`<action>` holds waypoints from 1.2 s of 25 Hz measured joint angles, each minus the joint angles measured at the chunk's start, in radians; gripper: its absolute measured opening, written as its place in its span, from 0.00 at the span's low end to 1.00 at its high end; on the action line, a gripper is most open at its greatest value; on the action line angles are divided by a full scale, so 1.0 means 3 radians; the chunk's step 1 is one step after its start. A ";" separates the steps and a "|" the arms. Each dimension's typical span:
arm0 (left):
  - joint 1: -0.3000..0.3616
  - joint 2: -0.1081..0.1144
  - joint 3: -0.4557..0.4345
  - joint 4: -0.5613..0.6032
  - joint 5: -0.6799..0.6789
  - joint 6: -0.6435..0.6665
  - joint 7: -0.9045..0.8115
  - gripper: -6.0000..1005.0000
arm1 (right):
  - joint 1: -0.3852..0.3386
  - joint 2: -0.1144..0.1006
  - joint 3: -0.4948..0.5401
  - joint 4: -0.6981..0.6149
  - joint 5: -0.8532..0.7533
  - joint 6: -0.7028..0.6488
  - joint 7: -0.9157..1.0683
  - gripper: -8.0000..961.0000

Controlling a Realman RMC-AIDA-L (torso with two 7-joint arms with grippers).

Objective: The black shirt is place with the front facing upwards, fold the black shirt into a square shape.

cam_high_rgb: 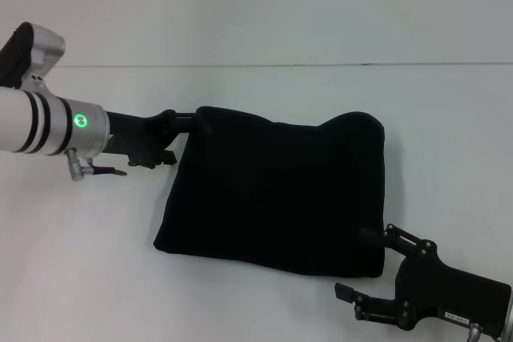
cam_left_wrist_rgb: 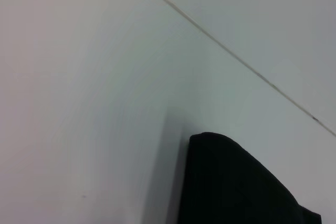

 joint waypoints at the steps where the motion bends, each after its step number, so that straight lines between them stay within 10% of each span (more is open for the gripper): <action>1: -0.0002 -0.0011 0.0001 0.0000 0.0000 -0.0017 0.0008 0.92 | -0.0001 0.0000 0.0000 0.0000 0.0000 -0.0001 0.0002 0.98; 30: 0.0008 -0.0175 0.0113 0.0087 -0.0027 -0.0065 0.0300 0.84 | -0.0028 -0.0001 0.0000 0.0000 0.0000 -0.0011 0.0019 0.98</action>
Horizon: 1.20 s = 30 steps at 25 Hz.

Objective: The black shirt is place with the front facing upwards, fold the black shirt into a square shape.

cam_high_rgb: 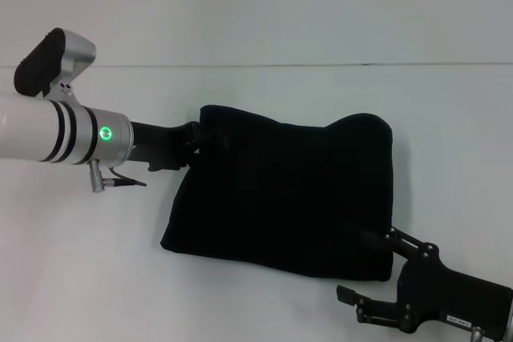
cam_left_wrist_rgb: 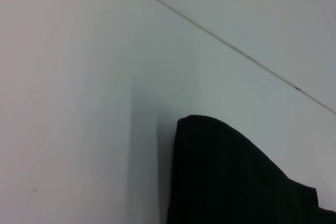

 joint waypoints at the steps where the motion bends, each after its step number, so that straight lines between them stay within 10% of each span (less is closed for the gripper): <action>1: 0.0003 -0.0005 -0.0003 0.0002 -0.0002 -0.0005 0.0010 0.83 | -0.0002 0.0000 0.0000 0.0000 0.0000 -0.0001 0.0000 0.98; 15: 0.0019 -0.0017 0.0005 -0.0007 0.0002 -0.0025 0.0045 0.16 | -0.0004 0.0001 0.0000 0.0005 0.0000 -0.0011 0.0000 0.98; 30: 0.0392 -0.0050 -0.0286 0.0011 -0.0365 0.0000 0.0099 0.03 | 0.0003 -0.0004 0.0115 0.0005 0.0000 -0.0036 0.0000 0.98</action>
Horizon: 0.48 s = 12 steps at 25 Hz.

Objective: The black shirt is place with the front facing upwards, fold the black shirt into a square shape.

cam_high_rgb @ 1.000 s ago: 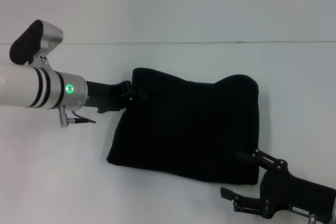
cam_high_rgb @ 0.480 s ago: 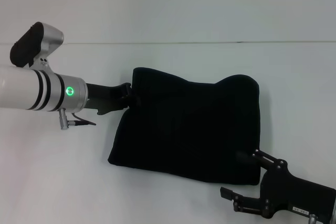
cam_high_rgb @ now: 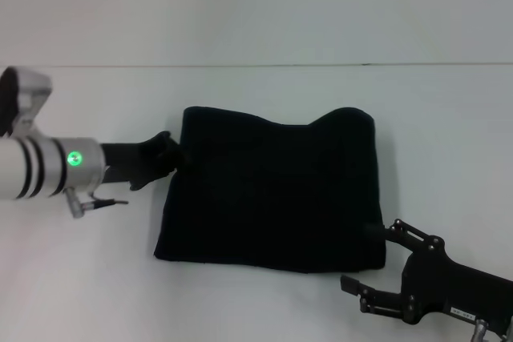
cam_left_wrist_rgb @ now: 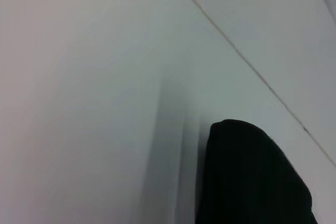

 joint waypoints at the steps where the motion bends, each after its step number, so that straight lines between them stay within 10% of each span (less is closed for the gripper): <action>1: 0.0050 -0.0001 -0.0001 0.0002 -0.0062 0.0001 0.0007 0.03 | 0.0005 0.0000 0.0010 0.0000 0.0000 0.0000 0.0000 0.98; 12: 0.0290 -0.0045 0.0002 0.0006 -0.0523 0.0010 0.0216 0.04 | 0.0035 0.0002 0.0024 0.0000 0.0000 0.0006 0.0000 0.98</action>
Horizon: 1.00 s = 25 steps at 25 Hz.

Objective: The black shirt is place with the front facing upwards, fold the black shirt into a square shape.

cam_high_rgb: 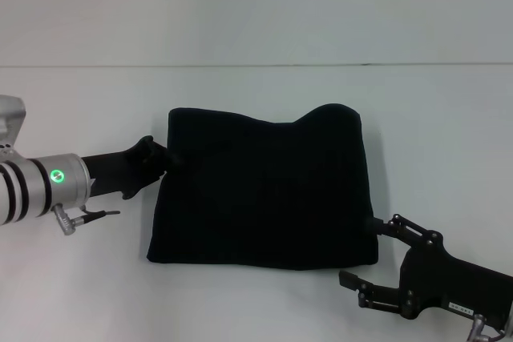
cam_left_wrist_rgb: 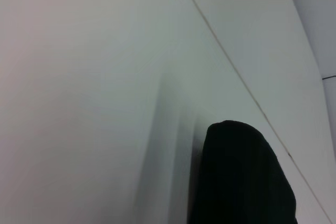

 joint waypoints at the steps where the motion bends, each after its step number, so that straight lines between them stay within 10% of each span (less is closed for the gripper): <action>1: -0.0007 0.0000 0.0006 0.0000 0.0000 0.0005 0.0000 0.04 | 0.0000 0.0001 0.0000 0.0000 0.0000 0.0002 0.0000 0.98; 13: 0.0082 -0.0020 -0.0006 0.0006 -0.0397 0.0075 0.0273 0.07 | -0.0002 0.0003 0.0020 0.0000 0.0000 0.0006 -0.0004 0.98; 25: 0.0455 -0.0041 -0.0215 0.0531 -0.0702 0.0668 0.2324 0.66 | -0.0009 0.0008 0.0188 0.0029 0.0000 0.0017 -0.0025 0.98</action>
